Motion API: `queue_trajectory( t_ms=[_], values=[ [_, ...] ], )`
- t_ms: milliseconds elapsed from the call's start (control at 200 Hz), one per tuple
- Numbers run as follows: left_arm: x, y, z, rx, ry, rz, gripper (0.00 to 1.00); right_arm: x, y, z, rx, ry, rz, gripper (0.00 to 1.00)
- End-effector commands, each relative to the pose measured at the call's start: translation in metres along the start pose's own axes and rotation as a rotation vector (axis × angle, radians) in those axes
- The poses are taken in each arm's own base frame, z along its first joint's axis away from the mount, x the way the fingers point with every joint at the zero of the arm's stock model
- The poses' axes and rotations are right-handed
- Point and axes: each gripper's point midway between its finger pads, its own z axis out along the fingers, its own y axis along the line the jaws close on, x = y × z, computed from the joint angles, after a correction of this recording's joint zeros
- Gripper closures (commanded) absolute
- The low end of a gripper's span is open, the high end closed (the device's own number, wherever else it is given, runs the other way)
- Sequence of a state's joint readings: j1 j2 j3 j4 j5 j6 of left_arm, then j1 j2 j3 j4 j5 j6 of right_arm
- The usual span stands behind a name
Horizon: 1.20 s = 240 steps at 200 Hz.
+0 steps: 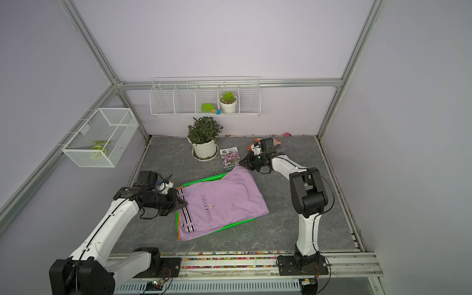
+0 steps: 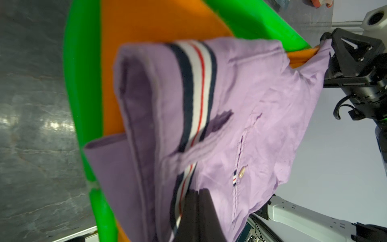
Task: Put the folded long pants in the basket
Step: Place the long pant in the basket, then adjust the basket at the center of the board.
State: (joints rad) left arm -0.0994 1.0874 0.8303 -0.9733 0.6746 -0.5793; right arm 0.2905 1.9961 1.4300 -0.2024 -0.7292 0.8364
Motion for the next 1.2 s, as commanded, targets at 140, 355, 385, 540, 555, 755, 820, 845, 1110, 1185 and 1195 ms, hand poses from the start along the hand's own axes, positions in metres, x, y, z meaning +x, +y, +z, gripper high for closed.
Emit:
queue_trajectory(
  t_ms=[140, 355, 385, 540, 555, 755, 820, 845, 1110, 1185, 1195],
  values=[
    [0.055, -0.067, -0.043, 0.367, 0.097, 0.183, 0.97, 0.028, 0.058, -0.064, -0.042, -0.044, -0.137, 0.75],
    [0.115, -0.04, -0.017, 0.372, 0.281, 0.141, 0.96, 0.098, 0.045, -0.092, -0.061, 0.049, -0.122, 0.74],
    [0.121, -0.034, -0.014, 0.366, 0.289, 0.139, 0.96, 0.107, 0.038, -0.093, -0.056, 0.062, -0.117, 0.73],
    [0.126, -0.014, -0.008, 0.296, 0.269, 0.089, 0.93, 0.128, 0.0, -0.105, 0.112, 0.061, -0.171, 0.47],
    [0.125, -0.014, -0.009, 0.29, 0.261, 0.092, 0.92, 0.126, -0.003, -0.106, 0.131, 0.051, -0.181, 0.44],
    [0.107, -0.026, -0.023, 0.211, 0.168, 0.125, 0.81, 0.095, -0.031, -0.112, 0.294, -0.061, -0.204, 0.2],
    [0.098, -0.027, -0.03, 0.153, 0.118, 0.141, 0.78, 0.09, -0.035, -0.103, 0.275, -0.03, -0.188, 0.19],
    [0.094, -0.027, -0.034, 0.129, 0.087, 0.146, 0.77, 0.09, -0.035, -0.097, 0.254, -0.016, -0.182, 0.19],
    [0.031, 0.015, -0.067, -0.214, -0.322, -0.084, 0.36, 0.096, -0.031, -0.066, 0.102, 0.077, -0.123, 0.16],
    [0.02, 0.025, -0.061, -0.223, -0.372, -0.153, 0.03, 0.098, -0.029, -0.064, 0.082, 0.079, -0.124, 0.16],
    [0.02, 0.023, -0.061, -0.205, -0.379, -0.149, 0.01, 0.099, -0.029, -0.063, 0.08, 0.08, -0.124, 0.16]
  ],
)
